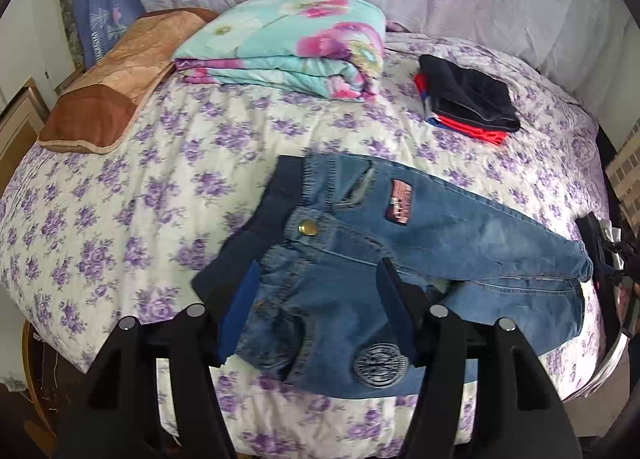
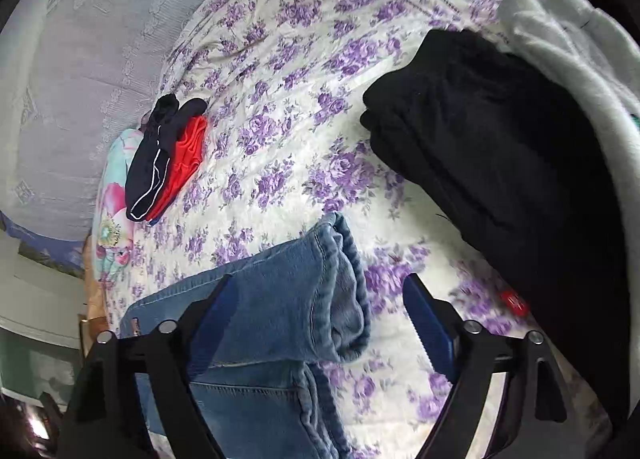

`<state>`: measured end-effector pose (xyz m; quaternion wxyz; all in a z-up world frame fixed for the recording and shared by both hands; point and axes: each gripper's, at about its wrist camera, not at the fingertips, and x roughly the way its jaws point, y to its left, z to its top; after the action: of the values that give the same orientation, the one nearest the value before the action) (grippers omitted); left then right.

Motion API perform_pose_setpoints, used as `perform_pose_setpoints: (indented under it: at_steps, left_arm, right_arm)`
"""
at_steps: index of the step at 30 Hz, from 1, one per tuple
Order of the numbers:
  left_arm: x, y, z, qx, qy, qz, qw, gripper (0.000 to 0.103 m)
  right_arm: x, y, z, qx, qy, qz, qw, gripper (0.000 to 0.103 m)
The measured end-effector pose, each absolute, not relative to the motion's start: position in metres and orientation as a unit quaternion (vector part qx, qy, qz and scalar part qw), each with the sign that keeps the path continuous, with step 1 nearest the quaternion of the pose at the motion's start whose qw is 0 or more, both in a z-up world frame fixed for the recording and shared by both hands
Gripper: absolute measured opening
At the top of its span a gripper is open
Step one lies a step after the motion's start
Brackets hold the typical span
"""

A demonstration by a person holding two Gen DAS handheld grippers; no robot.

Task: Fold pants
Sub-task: 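Grasp the jeans leg hem with the right gripper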

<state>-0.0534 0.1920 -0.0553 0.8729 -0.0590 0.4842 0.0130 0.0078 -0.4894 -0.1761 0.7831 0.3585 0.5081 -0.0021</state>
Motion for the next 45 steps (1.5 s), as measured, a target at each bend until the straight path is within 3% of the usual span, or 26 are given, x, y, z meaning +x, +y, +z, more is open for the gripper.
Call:
perform_pose_setpoints:
  at_steps: [2, 3, 4, 12, 13, 21, 24, 26, 28, 31, 34, 39, 45]
  left_arm:
    - [-0.049, 0.165, -0.06, -0.059, 0.49, 0.008, 0.87, 0.063]
    - [-0.047, 0.152, -0.063, -0.061, 0.494, 0.003, 0.867, 0.065]
    - [-0.047, 0.142, -0.065, -0.06, 0.497, 0.001, 0.865, 0.065]
    - [-0.039, 0.093, -0.082, -0.074, 0.519, 0.01, 0.851, 0.068]
    - [-0.038, 0.088, -0.083, -0.073, 0.52, 0.011, 0.851, 0.068]
    - [-0.023, 0.065, -0.076, -0.069, 0.513, 0.015, 0.856, 0.071]
    - [-0.021, 0.058, -0.074, -0.066, 0.509, 0.006, 0.858, 0.074]
    - [-0.019, 0.05, -0.076, -0.06, 0.513, 0.0, 0.856, 0.075]
    - [-0.017, 0.043, -0.077, -0.055, 0.518, -0.007, 0.854, 0.075]
    - [-0.015, 0.034, -0.074, -0.05, 0.514, -0.028, 0.856, 0.075]
    - [-0.013, 0.03, -0.07, -0.053, 0.504, -0.046, 0.861, 0.077]
    - [-0.007, 0.026, -0.073, -0.054, 0.505, -0.066, 0.859, 0.079]
    - [-0.011, 0.022, -0.076, -0.048, 0.523, -0.064, 0.849, 0.079]
  right_arm:
    - [0.028, -0.489, -0.192, 0.361, 0.536, 0.018, 0.763, 0.055]
    - [0.039, -0.488, -0.202, 0.363, 0.552, 0.037, 0.75, 0.036]
    - [0.043, -0.484, -0.207, 0.364, 0.563, 0.049, 0.74, 0.026]
    - [0.086, -0.486, -0.243, 0.423, 0.576, 0.105, 0.691, 0.021]
    - [0.089, -0.485, -0.242, 0.418, 0.576, 0.109, 0.694, 0.007]
    - [0.107, -0.487, -0.14, 0.392, 0.455, 0.238, 0.763, 0.007]
    - [0.127, -0.485, -0.135, 0.349, 0.46, 0.216, 0.787, 0.008]
    - [0.141, -0.474, -0.159, 0.298, 0.501, 0.16, 0.796, 0.017]
    - [0.147, -0.467, -0.186, 0.237, 0.568, 0.097, 0.782, 0.043]
    - [0.111, -0.477, -0.178, 0.24, 0.548, 0.098, 0.795, 0.045]
    - [0.045, -0.473, -0.159, 0.259, 0.524, 0.187, 0.79, 0.061]
    - [-0.063, -0.448, -0.17, 0.25, 0.532, 0.246, 0.77, 0.063]
    - [-0.102, -0.423, -0.204, 0.274, 0.527, 0.263, 0.76, 0.057]
